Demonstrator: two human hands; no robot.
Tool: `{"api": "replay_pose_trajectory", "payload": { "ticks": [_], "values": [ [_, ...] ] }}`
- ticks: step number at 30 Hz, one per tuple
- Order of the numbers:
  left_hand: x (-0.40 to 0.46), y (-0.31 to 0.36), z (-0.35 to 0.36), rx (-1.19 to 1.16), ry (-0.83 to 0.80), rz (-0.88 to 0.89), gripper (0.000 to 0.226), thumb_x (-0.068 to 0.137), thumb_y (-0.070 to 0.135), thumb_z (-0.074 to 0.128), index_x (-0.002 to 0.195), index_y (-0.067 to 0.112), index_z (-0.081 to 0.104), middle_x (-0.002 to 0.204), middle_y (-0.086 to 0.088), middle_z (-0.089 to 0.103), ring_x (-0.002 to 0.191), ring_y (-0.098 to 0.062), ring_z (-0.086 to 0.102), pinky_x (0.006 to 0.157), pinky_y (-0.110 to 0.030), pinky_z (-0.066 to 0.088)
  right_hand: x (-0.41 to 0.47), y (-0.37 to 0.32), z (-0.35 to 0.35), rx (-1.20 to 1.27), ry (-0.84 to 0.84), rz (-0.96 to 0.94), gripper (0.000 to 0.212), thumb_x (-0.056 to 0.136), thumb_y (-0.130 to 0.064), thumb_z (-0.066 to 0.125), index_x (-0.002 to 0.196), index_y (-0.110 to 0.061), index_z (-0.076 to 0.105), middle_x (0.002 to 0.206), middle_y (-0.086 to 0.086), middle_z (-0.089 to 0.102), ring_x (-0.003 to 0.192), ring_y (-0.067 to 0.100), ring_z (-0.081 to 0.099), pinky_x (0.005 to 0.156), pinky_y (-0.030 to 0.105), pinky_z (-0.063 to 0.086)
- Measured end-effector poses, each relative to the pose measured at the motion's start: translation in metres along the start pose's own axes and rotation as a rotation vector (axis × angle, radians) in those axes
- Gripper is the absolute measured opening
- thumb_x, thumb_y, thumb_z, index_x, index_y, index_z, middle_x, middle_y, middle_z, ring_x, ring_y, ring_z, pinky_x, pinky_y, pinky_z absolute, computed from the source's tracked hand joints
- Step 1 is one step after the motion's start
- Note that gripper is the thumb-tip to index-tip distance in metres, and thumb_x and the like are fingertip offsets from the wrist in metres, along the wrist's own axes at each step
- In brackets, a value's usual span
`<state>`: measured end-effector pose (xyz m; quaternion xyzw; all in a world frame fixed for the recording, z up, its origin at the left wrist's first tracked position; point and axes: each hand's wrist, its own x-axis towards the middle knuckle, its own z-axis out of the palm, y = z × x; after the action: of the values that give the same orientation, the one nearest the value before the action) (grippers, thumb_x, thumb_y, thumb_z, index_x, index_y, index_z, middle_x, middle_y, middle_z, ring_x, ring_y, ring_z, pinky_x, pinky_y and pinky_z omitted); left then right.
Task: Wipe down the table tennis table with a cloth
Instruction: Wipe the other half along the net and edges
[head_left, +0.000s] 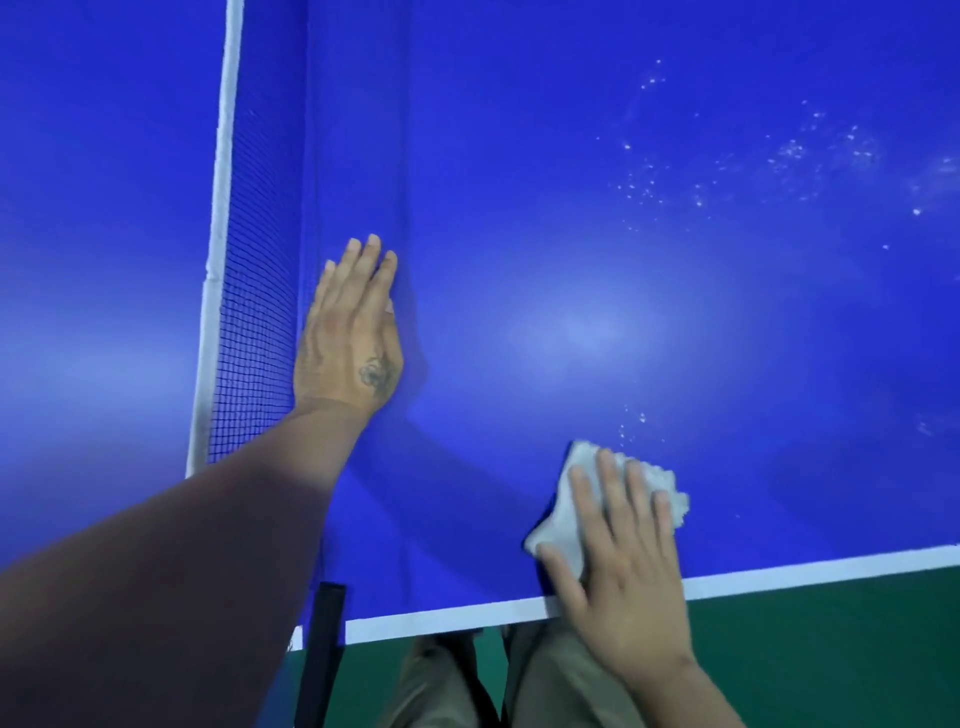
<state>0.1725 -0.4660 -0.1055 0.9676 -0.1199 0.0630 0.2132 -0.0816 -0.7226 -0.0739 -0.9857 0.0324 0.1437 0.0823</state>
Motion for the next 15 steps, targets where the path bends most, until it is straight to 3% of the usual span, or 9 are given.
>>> {"api": "replay_pose_trajectory", "payload": {
  "ticks": [5,10,15],
  "values": [
    [0.0,0.002,0.0,0.018,-0.001,0.002,0.052,0.108,0.01,0.037,0.159,0.003,0.047,0.172,-0.012,0.036,0.163,-0.029,0.026,0.135,-0.046,0.017,0.082,0.02,-0.024,0.07,0.023,0.258,0.085,0.104,-0.069,0.027,0.171,-0.025,-0.002,0.179,0.004,-0.011,0.164,0.027,-0.017,0.131,0.061,0.0],
    [-0.002,0.003,0.0,0.041,-0.021,0.009,0.053,0.108,0.011,0.036,0.159,0.003,0.046,0.172,-0.013,0.036,0.163,-0.03,0.026,0.135,-0.047,0.017,0.14,-0.044,-0.016,0.063,0.12,0.135,0.068,0.111,-0.051,0.014,0.171,-0.019,0.013,0.179,0.01,0.002,0.165,0.035,-0.003,0.13,0.062,0.005],
    [-0.001,0.004,0.0,0.076,-0.02,0.011,0.053,0.108,0.013,0.033,0.159,0.002,0.046,0.171,-0.014,0.037,0.162,-0.032,0.027,0.134,-0.048,0.019,0.074,-0.066,0.003,0.045,0.1,-0.069,0.063,0.113,-0.042,0.032,0.171,-0.021,0.016,0.179,0.006,0.002,0.165,0.03,-0.003,0.131,0.057,0.01]
  ]
}}
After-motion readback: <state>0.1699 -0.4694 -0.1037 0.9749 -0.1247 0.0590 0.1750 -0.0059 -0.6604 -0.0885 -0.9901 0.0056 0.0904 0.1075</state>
